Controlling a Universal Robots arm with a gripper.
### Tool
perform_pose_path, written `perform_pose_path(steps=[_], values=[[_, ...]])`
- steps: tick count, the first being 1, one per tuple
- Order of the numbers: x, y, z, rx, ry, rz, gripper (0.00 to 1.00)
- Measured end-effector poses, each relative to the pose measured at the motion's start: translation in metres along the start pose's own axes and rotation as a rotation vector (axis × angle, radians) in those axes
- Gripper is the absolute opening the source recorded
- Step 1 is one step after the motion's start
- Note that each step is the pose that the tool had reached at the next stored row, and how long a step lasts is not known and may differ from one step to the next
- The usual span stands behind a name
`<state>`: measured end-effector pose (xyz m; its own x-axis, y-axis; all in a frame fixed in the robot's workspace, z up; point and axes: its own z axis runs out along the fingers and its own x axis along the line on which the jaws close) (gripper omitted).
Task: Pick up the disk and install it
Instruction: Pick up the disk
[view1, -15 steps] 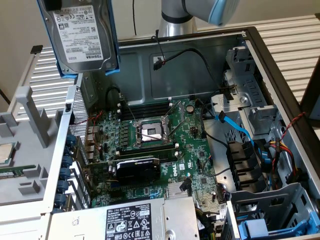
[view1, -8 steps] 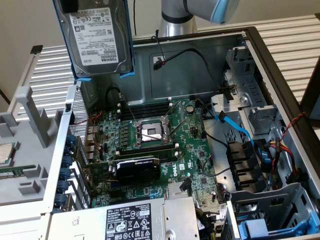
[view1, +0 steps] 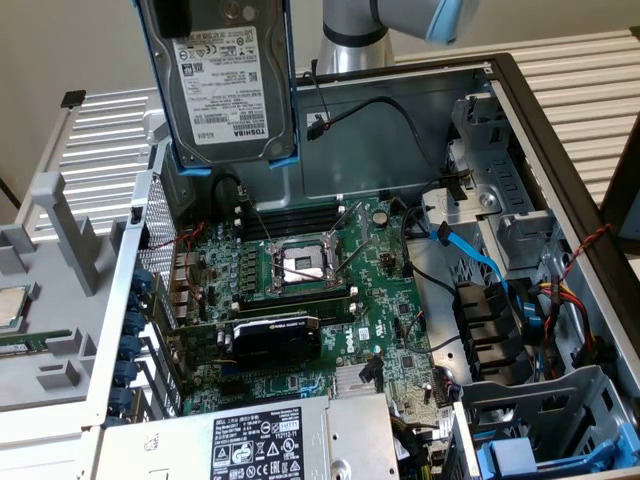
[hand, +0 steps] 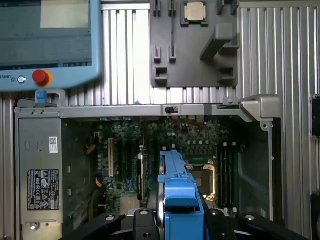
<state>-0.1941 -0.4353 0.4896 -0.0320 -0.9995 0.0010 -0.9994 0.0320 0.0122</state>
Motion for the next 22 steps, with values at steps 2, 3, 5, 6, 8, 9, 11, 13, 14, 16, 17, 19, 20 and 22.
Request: perform_pose_path(steps=[2,3,5,6,8,9,11,13,14,16,17,19,20,22], values=[[0.004,-0.0041,0.0006,0.0001,0.0017,0.0,0.37],[0.005,-0.0065,0.0009,0.0001,0.0028,0.0,0.37],[0.005,-0.0124,0.0009,0.0001,0.0055,0.0,0.37],[0.005,-0.0166,0.0009,0.0001,0.0061,0.0,0.37],[0.005,-0.0249,0.0008,0.0002,0.0063,0.0,0.37],[0.005,-0.0286,0.0007,0.0003,0.0068,0.0,0.37],[0.009,-0.0317,0.0007,0.0003,0.0107,0.0,0.37],[0.015,-0.0328,0.0007,0.0005,0.0138,0.0,0.37],[0.018,-0.0332,0.0008,0.0005,0.0148,0.0,0.37],[0.024,-0.0341,0.0009,0.0005,0.0179,0.0,0.37],[0.026,-0.0349,0.001,0.0007,0.0202,0.0,0.37],[0.029,-0.0378,0.0009,0.0009,0.0257,0.0,0.37],[0.031,-0.0399,0.0011,0.001,0.0286,0.0,0.37],[0.033,-0.0442,0.0009,0.001,0.0352,0.0,0.37]])
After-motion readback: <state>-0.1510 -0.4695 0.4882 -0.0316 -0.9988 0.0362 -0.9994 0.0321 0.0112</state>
